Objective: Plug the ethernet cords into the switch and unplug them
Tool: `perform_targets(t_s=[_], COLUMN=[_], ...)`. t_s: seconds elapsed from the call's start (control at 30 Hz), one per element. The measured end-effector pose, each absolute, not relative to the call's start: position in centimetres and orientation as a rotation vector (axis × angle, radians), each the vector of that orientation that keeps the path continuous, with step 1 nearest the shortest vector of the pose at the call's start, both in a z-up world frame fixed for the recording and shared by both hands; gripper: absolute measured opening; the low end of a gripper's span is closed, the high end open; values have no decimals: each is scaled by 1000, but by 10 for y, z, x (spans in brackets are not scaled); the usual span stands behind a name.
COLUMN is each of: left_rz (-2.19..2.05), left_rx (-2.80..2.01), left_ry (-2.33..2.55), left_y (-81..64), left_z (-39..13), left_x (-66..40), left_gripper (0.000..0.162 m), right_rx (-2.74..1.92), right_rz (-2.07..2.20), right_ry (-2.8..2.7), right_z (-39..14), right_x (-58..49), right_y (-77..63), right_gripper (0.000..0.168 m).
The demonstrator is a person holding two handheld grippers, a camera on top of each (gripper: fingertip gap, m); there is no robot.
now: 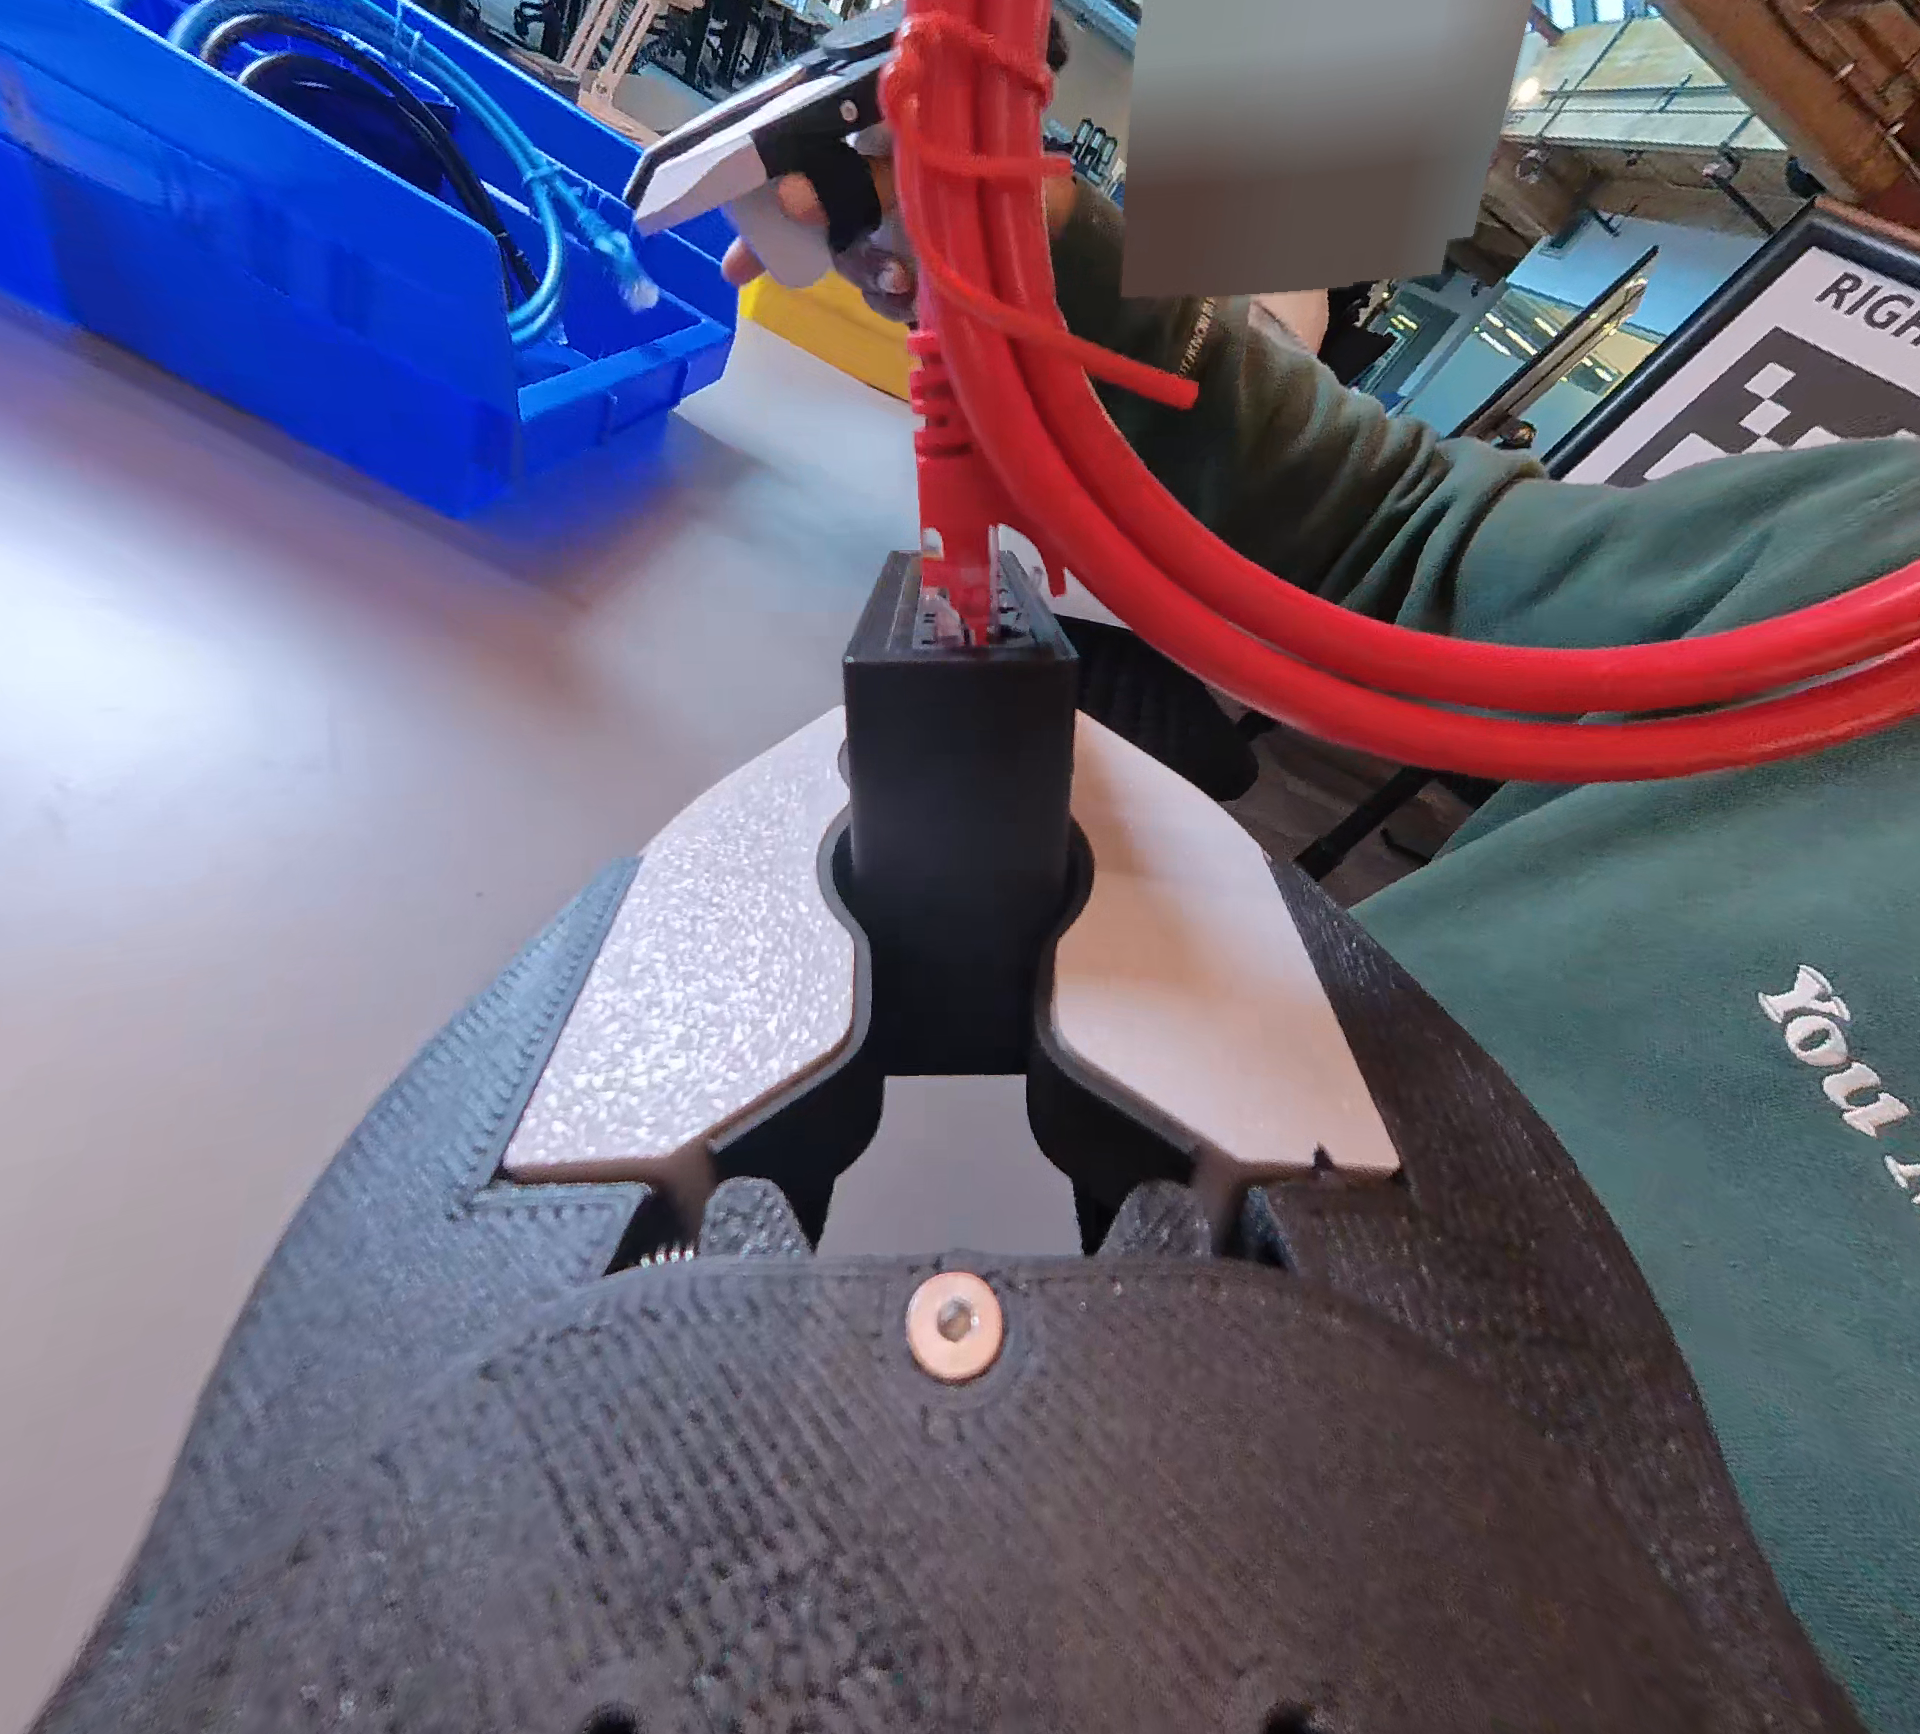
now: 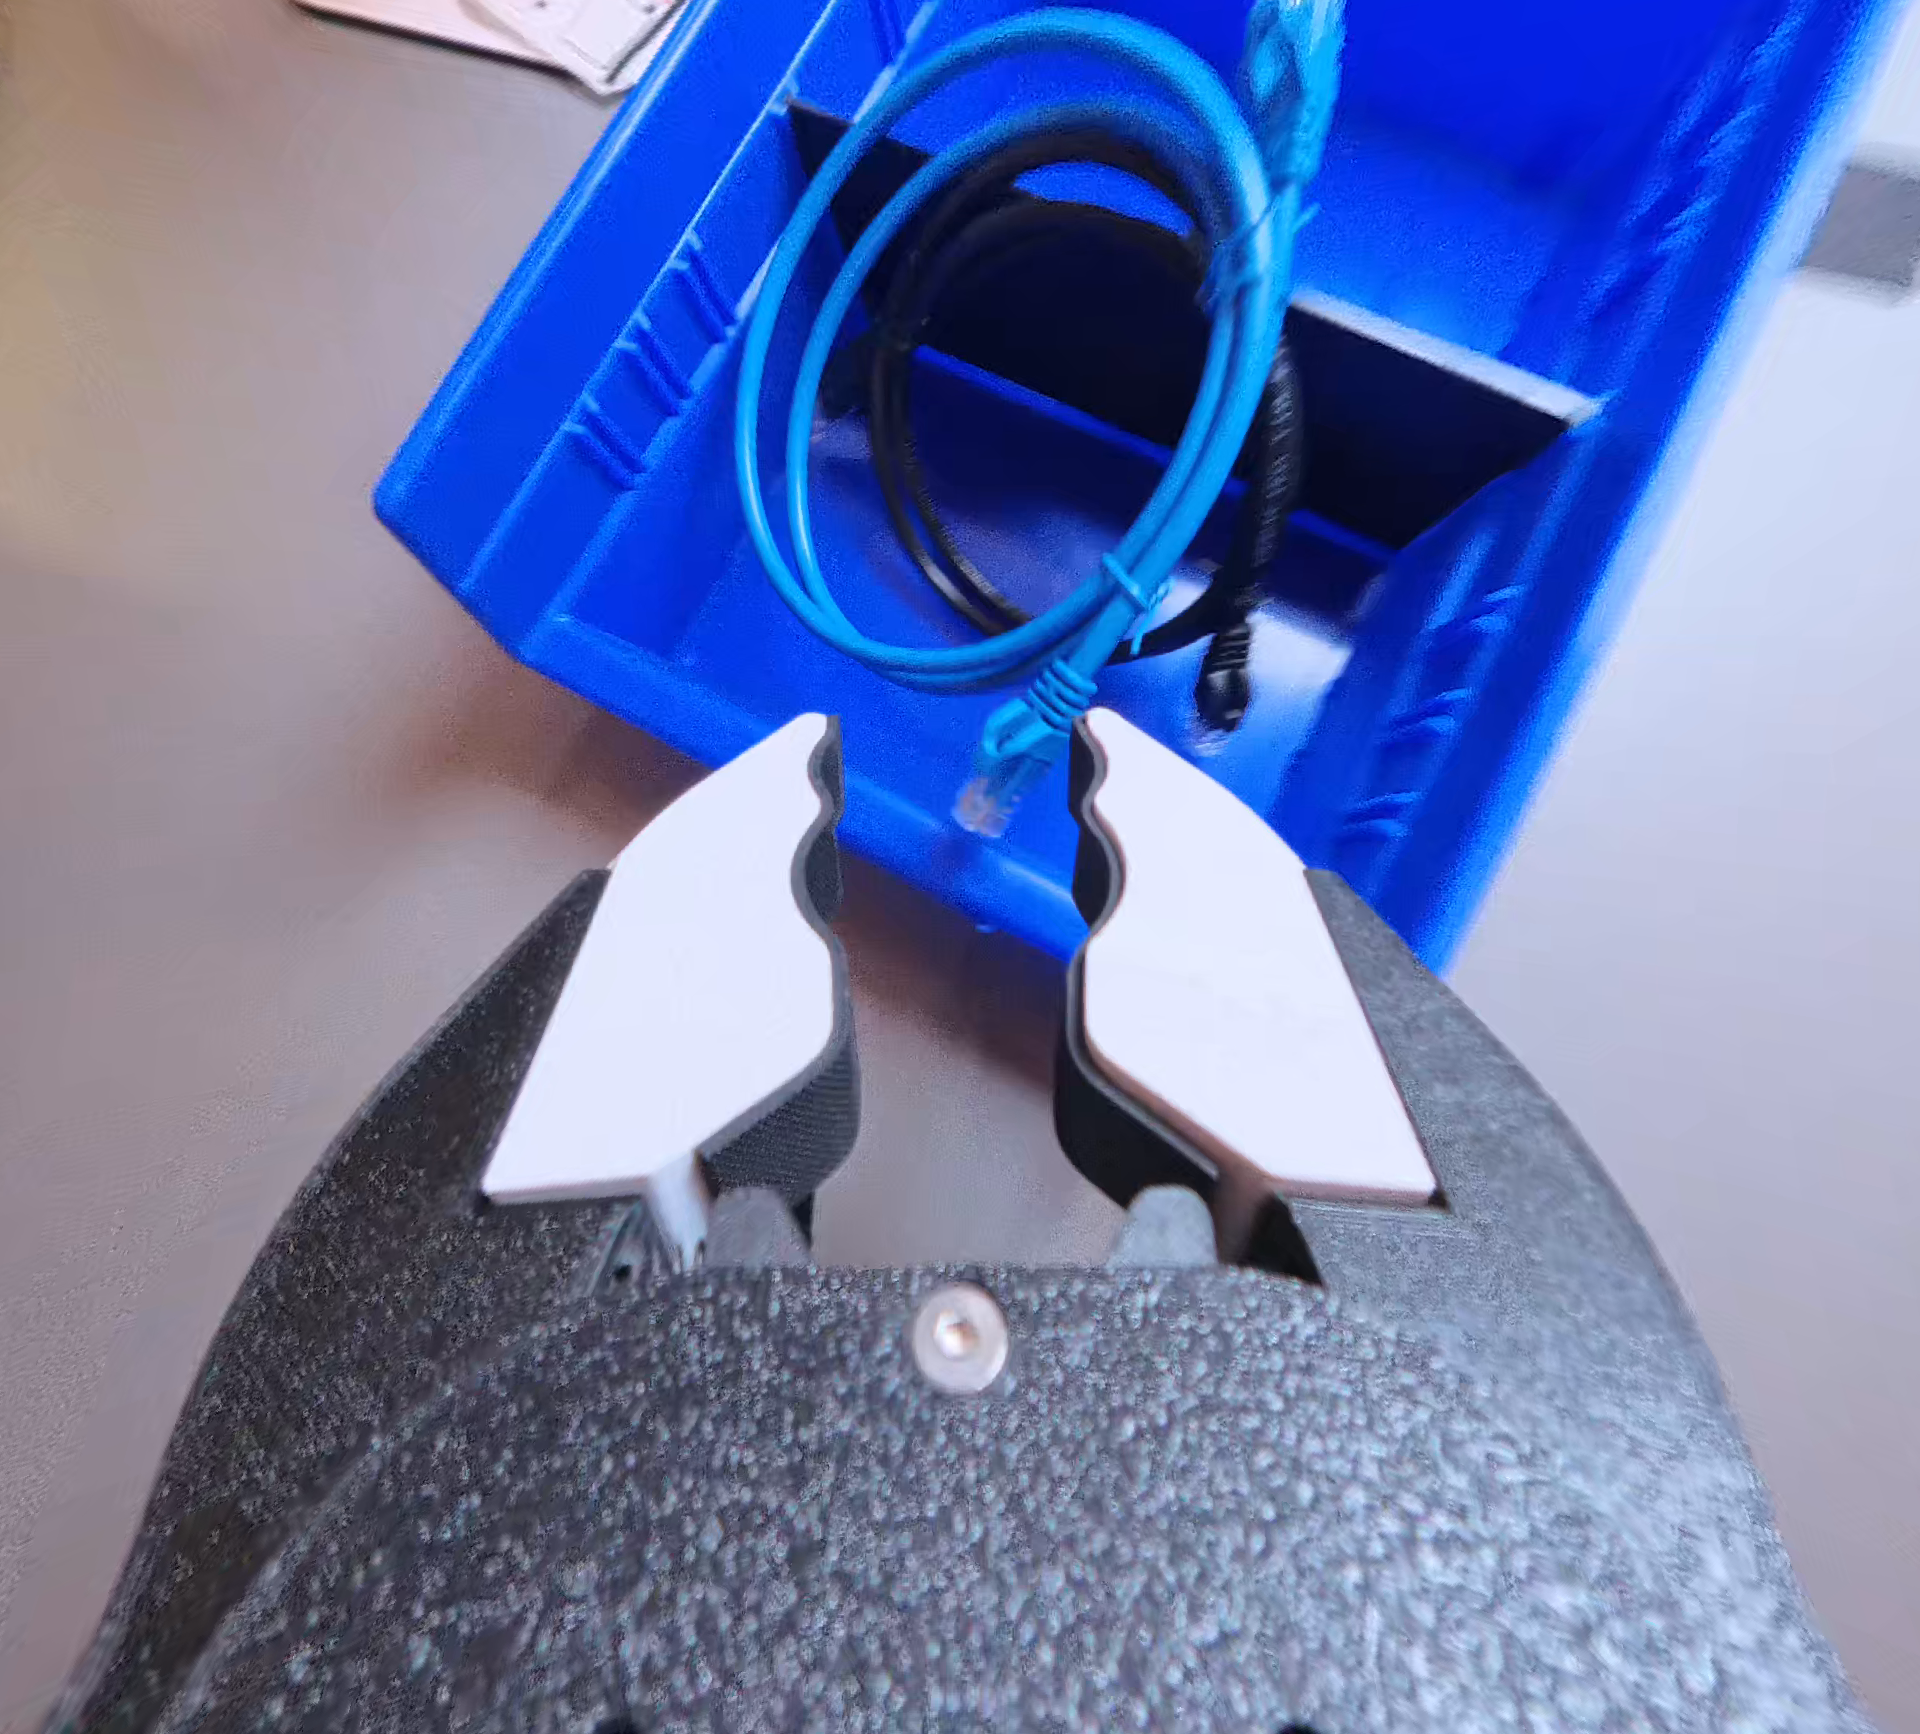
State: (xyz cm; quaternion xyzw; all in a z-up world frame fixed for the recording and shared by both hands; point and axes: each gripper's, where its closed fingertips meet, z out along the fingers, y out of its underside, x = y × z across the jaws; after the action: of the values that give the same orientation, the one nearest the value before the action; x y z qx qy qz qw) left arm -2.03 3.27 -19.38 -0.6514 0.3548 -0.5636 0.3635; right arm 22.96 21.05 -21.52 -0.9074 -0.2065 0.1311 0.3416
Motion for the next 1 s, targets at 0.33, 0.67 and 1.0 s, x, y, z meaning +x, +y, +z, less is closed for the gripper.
perform_targets(t_s=[0.33,0.67,1.0], left_rz=[-1607,-1655,-1623], left_rx=[-1741,-1800,-1870], left_ry=[866,950,1000], left_y=[31,13,8], left_z=[-205,-221,-236], left_x=[-16,-1,4], left_gripper=[30,30,30], right_rx=[-1832,-1779,-1770], right_rz=[933,1390,1565], right_ry=[-1190,-1345,-1283], right_z=[-151,-182,-191], right_x=[47,-46,-47], right_y=[89,42,39], right_gripper=[40,21,17])
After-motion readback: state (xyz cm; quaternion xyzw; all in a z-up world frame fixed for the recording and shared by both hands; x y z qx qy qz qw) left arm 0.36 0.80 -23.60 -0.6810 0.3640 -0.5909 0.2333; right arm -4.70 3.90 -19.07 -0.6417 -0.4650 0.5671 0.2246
